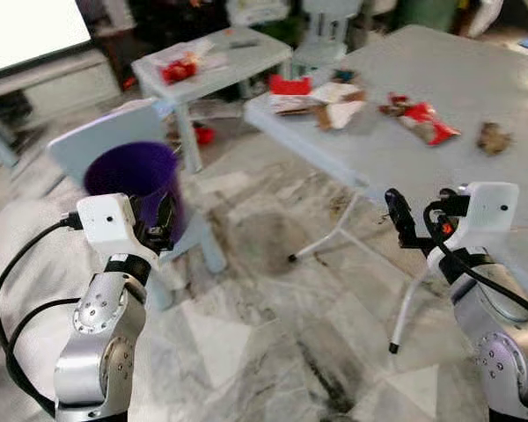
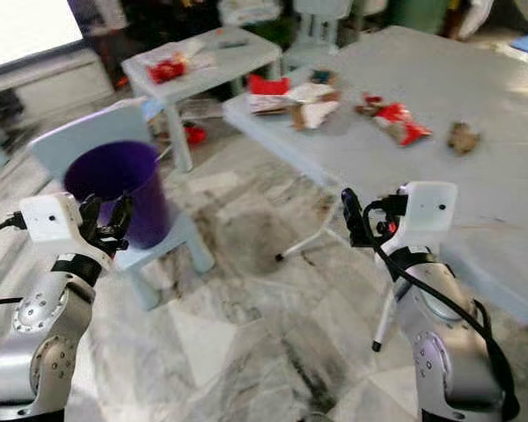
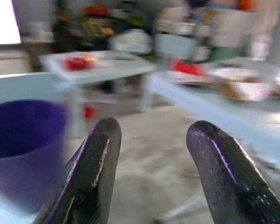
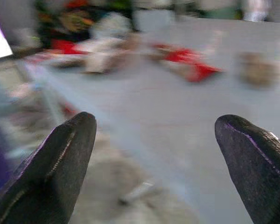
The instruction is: Picking trash to rubbish bin
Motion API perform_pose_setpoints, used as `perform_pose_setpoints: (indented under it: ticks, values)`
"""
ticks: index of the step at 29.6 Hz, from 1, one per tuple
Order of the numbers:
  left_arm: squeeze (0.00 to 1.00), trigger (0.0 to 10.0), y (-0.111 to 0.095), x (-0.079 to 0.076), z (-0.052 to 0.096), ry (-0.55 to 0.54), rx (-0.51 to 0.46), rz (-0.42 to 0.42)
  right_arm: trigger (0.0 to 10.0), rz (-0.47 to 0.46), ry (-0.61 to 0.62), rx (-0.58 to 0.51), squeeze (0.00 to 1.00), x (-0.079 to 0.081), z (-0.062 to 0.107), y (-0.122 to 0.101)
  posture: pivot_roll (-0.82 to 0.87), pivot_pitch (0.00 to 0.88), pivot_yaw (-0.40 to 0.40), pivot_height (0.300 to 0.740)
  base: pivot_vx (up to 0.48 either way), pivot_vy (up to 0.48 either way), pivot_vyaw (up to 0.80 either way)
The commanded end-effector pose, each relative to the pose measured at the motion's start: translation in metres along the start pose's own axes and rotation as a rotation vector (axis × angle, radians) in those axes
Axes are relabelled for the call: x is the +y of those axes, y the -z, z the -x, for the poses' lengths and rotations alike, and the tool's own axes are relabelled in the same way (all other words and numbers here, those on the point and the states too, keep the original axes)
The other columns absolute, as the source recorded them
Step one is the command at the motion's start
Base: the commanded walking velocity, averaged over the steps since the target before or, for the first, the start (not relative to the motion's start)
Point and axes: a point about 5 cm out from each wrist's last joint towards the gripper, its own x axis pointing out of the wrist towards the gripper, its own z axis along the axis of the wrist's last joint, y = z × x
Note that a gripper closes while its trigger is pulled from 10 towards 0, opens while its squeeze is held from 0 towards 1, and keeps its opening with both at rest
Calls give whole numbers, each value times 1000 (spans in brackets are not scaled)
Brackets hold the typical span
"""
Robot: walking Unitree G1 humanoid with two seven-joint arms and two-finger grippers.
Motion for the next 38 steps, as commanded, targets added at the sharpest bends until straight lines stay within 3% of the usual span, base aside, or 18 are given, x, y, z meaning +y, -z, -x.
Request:
perform_pose_setpoints:
  ticks: [1,10,25,38]
  values:
    - [0,10000,-3,6,1,-18,-2,-17,10000,3,-8,-25,0,4,0,-6,53,123,43,740,401,0,-644]
    - [0,10000,-1,4,1,-16,2,-15,10000,4,-12,-26,0,5,0,-6,52,121,42,740,391,0,-754]
    - [0,10000,-1,5,-1,-26,2,-23,10000,46,-61,-35,0,12,-1,-8,51,119,40,740,346,0,0]
    - [0,10000,2,3,-2,-26,14,-19,10000,27,-99,-32,0,19,-4,-6,52,118,39,740,237,0,0]
